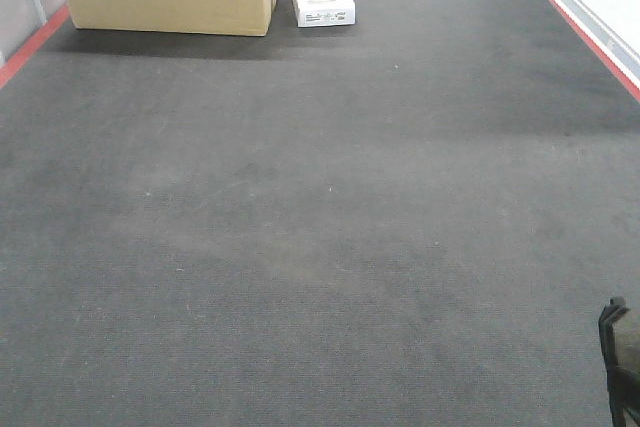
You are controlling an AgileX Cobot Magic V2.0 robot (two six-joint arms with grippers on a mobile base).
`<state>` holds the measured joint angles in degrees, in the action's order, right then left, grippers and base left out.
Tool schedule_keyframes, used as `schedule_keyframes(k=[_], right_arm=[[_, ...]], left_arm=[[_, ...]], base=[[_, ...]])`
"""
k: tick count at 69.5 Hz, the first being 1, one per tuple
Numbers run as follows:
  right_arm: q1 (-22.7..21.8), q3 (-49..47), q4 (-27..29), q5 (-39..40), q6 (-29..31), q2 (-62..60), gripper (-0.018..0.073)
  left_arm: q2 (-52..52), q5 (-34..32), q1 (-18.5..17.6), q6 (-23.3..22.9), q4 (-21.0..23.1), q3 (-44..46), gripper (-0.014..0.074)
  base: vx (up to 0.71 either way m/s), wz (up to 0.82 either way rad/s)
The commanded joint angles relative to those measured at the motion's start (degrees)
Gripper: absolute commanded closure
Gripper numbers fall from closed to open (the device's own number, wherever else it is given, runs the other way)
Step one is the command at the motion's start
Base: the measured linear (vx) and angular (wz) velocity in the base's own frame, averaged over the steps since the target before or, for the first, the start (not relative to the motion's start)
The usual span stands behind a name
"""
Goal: Move and align brake pads A on conveyor
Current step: 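Position the base over the conveyor belt holding both pads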
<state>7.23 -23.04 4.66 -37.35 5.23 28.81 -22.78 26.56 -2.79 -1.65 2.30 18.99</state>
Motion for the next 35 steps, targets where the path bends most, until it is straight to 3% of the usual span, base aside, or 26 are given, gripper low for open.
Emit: schedule_keyframes(k=[1,35], right_arm=[[-0.01,-1.63,-0.02,4.62,0.42,0.24,0.048],[-0.01,-1.63,-0.02,4.62,0.42,0.24,0.048]], left_arm=[[-0.34,-5.57,-0.28,-0.01,0.25,1.58,0.0451],[-0.34,-5.95,-0.28,-0.01,1.22,1.64,0.0451]], base=[[0.0,0.0],[0.0,0.0]])
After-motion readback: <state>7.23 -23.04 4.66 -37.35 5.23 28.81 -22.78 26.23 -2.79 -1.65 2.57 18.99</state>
